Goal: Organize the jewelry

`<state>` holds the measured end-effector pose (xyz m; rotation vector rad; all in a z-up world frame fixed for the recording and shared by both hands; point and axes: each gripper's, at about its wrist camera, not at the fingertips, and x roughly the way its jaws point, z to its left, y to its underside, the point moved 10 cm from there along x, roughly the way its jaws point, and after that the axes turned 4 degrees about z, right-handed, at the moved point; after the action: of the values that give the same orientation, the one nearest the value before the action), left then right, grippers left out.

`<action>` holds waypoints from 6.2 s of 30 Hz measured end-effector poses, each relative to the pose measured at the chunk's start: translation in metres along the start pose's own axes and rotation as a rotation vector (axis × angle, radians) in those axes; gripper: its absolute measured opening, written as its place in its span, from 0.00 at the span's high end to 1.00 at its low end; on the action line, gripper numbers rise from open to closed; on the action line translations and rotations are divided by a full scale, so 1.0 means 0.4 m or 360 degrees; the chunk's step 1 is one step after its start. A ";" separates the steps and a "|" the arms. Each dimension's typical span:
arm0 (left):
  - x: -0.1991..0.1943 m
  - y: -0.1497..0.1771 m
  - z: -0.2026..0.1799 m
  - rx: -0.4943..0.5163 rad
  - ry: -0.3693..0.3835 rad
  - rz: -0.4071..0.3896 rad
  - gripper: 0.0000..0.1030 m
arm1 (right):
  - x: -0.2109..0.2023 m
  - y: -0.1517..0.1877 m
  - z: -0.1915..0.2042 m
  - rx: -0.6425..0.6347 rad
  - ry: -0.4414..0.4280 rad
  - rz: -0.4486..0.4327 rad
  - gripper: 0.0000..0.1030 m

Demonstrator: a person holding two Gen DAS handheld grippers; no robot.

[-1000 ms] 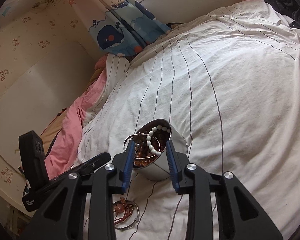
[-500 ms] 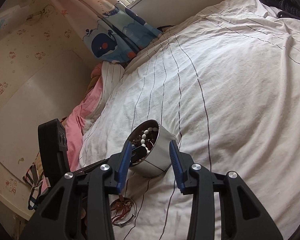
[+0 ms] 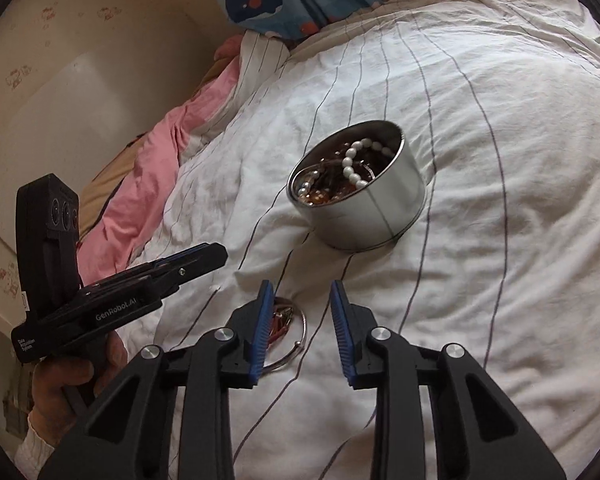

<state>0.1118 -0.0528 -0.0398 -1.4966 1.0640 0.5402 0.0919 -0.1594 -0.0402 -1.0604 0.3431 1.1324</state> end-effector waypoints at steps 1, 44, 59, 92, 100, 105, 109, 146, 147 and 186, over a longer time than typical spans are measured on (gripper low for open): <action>-0.001 0.015 0.001 0.0005 0.0000 0.0010 0.76 | 0.011 0.011 0.002 -0.0031 0.0028 0.0025 0.76; -0.159 -0.054 -0.119 0.0127 0.0410 -0.0198 0.97 | 0.025 0.027 -0.049 -0.0164 0.0332 0.0057 0.94; -0.101 -0.138 -0.151 0.0063 0.0388 -0.0234 0.97 | -0.138 -0.088 -0.071 -0.0057 0.0318 -0.0360 0.95; 0.032 -0.287 -0.197 -0.0044 0.0468 -0.0194 0.97 | -0.167 -0.150 -0.151 -0.0014 0.0512 -0.0328 0.96; 0.096 -0.228 -0.060 -0.0140 0.0129 -0.0094 0.86 | -0.084 -0.221 -0.132 -0.0130 0.0589 -0.0265 0.96; 0.046 -0.227 -0.010 -0.0192 0.0119 -0.0162 0.75 | -0.017 -0.234 -0.113 -0.0205 0.0608 -0.0214 0.96; 0.050 -0.226 0.009 -0.0265 0.0162 -0.0147 0.73 | 0.030 -0.243 -0.106 -0.0250 0.0627 -0.0152 0.95; 0.002 -0.188 0.076 -0.0428 0.0123 -0.0244 0.65 | 0.003 -0.248 -0.024 -0.0169 0.0126 -0.0235 0.98; 0.002 -0.188 0.075 -0.0430 0.0123 -0.0244 0.65 | -0.003 -0.251 -0.021 -0.0118 0.0020 -0.0240 0.98; -0.092 0.017 -0.035 0.0043 -0.0253 -0.0216 0.41 | -0.153 0.088 -0.025 -0.0120 0.0642 -0.0265 0.32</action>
<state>0.0852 -0.0541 -0.0101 -1.4648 0.8372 0.5379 0.0379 -0.2014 -0.0204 -1.3603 0.5219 0.7835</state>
